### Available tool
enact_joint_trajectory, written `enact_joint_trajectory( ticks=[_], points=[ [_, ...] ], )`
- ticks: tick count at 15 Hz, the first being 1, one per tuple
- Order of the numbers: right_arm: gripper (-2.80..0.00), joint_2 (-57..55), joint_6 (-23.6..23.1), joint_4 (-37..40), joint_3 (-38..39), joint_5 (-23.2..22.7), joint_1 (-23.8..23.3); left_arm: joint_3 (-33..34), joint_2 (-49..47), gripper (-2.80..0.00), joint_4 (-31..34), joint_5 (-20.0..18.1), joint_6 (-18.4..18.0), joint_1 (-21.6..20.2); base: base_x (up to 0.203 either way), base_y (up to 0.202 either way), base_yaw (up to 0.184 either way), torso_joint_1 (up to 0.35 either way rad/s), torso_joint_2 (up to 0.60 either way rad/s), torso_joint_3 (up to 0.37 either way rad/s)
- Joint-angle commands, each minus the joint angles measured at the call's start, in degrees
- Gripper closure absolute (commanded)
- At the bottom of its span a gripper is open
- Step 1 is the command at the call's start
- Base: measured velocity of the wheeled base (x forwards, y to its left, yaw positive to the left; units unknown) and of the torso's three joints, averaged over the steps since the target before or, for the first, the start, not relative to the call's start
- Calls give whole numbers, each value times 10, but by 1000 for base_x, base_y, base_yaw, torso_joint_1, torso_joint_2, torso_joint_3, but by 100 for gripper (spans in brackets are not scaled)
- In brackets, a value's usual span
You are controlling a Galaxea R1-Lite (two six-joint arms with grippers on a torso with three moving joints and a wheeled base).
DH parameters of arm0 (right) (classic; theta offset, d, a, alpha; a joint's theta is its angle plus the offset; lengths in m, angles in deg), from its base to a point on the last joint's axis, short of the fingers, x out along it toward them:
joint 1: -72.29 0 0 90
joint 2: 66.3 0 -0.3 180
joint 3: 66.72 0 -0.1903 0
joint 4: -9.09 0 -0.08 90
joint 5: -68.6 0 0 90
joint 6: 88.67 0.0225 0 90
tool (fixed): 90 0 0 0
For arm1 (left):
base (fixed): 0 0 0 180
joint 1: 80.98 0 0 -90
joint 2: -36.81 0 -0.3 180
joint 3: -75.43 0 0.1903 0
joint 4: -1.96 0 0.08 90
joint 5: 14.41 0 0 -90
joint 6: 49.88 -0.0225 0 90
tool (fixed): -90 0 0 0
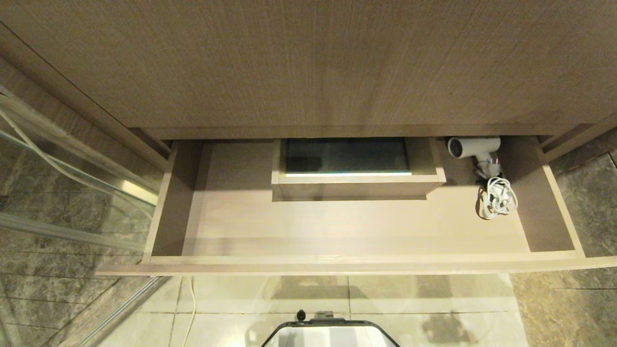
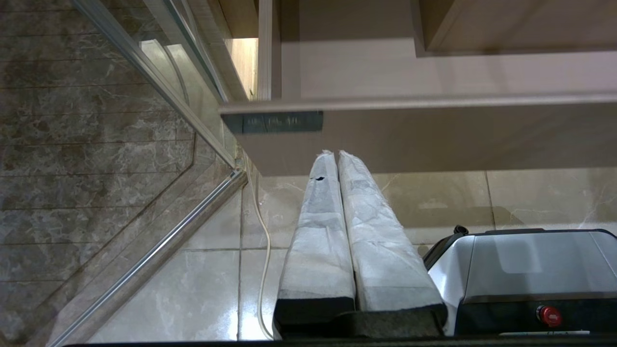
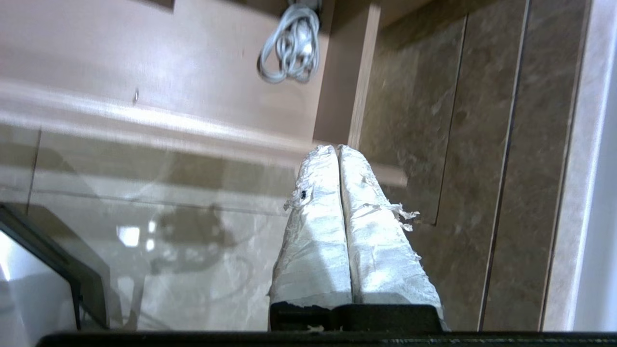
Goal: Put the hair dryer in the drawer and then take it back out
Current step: Pull open the drawer, then take the hairdryer out
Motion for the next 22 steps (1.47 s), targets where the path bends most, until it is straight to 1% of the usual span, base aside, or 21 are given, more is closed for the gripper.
enact_joint_trajectory(
  ticks=[1,2,3,5,6,7,8,11,15,16,17,19,22],
  points=[
    [0,26,-2,-5,3,3,16,1,0,0,0,0,0,0,0,0,0,0,0,0],
    [0,30,-1,-6,4,7,32,1,0,0,0,0,0,0,0,0,0,0,0,0],
    [0,32,1,-10,8,24,48,1,0,0,0,0,0,0,0,0,0,0,0,0],
    [0,40,3,-29,34,89,89,1,0,0,0,0,0,0,0,0,0,0,0,0],
    [0,39,3,-33,36,99,94,1,0,0,0,0,0,0,0,0,0,0,0,0],
    [0,27,3,-34,37,141,109,1,0,0,0,0,0,0,0,0,0,0,0,0],
    [0,2,4,-34,38,159,114,1,0,0,0,0,0,0,0,0,0,0,0,0],
    [0,-114,20,-34,23,175,115,1,0,0,0,0,0,0,0,0,0,0,0,0],
    [0,-277,40,-33,-54,183,101,1,0,0,0,0,0,0,0,0,0,0,0,0],
    [-50,-318,43,-35,-77,184,89,1,0,0,0,0,0,0,0,0,0,0,0,0],
    [-280,-359,42,-35,-104,183,70,1,0,0,0,0,0,0,0,0,0,0,0,0],
    [-280,-428,37,-37,-152,182,38,1,0,0,0,0,0,0,0,0,0,0,0,0],
    [-280,-515,38,-41,-228,182,6,1,0,0,0,0,0,0,0,0,0,0,0,0]
  ],
)
